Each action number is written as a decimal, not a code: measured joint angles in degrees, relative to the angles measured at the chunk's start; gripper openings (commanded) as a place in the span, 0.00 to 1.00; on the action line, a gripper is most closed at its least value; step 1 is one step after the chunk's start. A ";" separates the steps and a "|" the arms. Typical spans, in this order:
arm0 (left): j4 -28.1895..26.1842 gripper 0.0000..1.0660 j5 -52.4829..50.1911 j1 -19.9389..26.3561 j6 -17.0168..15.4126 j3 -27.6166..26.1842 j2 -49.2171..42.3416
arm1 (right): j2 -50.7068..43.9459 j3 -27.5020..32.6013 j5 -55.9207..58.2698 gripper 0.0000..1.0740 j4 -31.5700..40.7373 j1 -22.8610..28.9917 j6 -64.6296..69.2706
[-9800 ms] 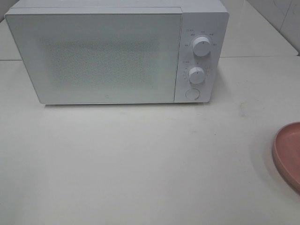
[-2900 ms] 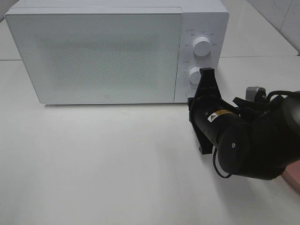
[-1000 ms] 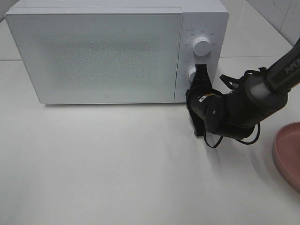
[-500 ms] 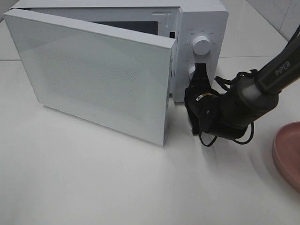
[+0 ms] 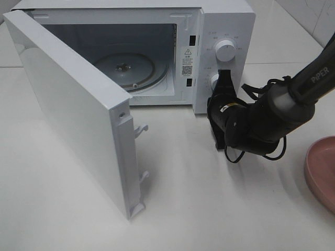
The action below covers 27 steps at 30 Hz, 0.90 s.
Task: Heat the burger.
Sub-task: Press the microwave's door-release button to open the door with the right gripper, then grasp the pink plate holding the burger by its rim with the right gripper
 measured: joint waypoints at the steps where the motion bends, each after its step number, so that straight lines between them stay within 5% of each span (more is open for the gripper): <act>1: 0.00 0.92 0.00 0.00 0.00 0.00 0.00 | -0.69 0.40 0.34 0.00 -0.06 -0.17 -0.06; 16: 0.00 0.92 0.00 0.00 0.00 0.00 0.00 | -7.91 3.84 12.89 0.00 -3.15 -0.74 -6.59; 27: 0.00 0.92 0.00 0.00 0.00 0.00 0.00 | -15.93 6.47 27.67 0.00 -3.50 -0.74 -26.99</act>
